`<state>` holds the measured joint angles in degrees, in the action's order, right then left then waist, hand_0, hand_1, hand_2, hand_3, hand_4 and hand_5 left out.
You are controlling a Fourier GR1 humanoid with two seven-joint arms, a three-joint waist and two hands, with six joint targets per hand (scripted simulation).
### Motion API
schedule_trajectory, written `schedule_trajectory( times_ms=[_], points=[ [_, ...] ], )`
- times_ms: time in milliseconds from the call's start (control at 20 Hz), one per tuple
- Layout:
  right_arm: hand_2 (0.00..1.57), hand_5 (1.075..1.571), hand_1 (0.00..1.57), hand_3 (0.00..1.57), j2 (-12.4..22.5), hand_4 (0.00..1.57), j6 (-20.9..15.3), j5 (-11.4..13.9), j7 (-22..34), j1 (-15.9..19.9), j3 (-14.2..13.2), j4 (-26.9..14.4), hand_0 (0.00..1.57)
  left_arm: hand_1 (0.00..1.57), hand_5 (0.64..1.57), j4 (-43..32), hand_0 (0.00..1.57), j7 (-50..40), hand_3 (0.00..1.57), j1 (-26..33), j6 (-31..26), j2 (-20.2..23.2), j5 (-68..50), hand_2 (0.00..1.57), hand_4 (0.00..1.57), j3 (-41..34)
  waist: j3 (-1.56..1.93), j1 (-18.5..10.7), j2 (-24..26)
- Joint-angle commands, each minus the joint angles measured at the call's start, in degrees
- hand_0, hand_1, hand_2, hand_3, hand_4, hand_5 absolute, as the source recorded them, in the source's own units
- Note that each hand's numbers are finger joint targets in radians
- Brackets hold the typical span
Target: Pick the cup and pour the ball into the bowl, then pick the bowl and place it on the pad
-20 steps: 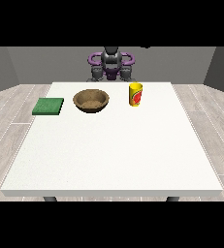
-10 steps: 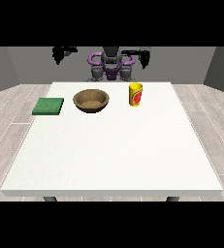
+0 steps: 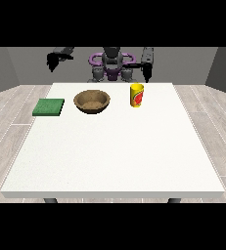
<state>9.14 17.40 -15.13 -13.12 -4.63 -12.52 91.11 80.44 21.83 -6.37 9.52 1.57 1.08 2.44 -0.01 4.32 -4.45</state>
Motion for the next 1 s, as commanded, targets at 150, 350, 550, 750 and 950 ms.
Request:
schedule_trajectory(
  times_ms=[150,350,550,750,950],
  points=[
    [0.00,1.571,0.00,0.00,2.12,0.24,2.54,-0.28,-3.28,5.09,-1.81,-5.62,0.00,0.00,1.454,-14.27,0.00,8.65,0.00,-8.18,4.06,-1.47,1.34,0.00,0.00,-2.74,0.00,1.72,-3.80],
    [0.00,1.570,0.00,0.00,2.24,0.24,3.45,-1.51,-2.14,4.14,-2.13,-4.01,0.00,0.00,1.470,-23.72,0.00,17.31,0.00,-8.95,1.16,0.64,-0.27,0.00,0.00,-7.72,-0.02,2.60,-3.91],
    [0.00,1.569,0.00,0.00,5.20,0.27,6.60,-1.72,-5.01,3.36,-4.78,-7.59,0.00,0.34,1.476,-29.33,0.34,18.62,0.00,-11.71,3.25,0.57,0.14,0.00,0.00,-9.17,-0.01,3.47,-4.55],
    [0.00,1.567,0.00,0.00,8.61,0.23,11.38,-6.57,-3.60,3.50,-7.00,-6.98,0.00,1.00,1.539,-33.45,1.00,23.63,1.00,-10.80,9.84,-1.43,3.24,1.20,0.76,-8.32,-0.02,6.79,-5.85],
    [0.00,1.570,0.00,0.00,9.56,0.24,13.28,-5.63,-9.10,4.54,-9.27,-13.03,0.00,1.31,1.554,-37.07,1.31,23.50,1.57,-15.06,15.37,-1.37,5.28,1.57,1.19,-9.11,0.02,6.05,-7.55]
  ],
)
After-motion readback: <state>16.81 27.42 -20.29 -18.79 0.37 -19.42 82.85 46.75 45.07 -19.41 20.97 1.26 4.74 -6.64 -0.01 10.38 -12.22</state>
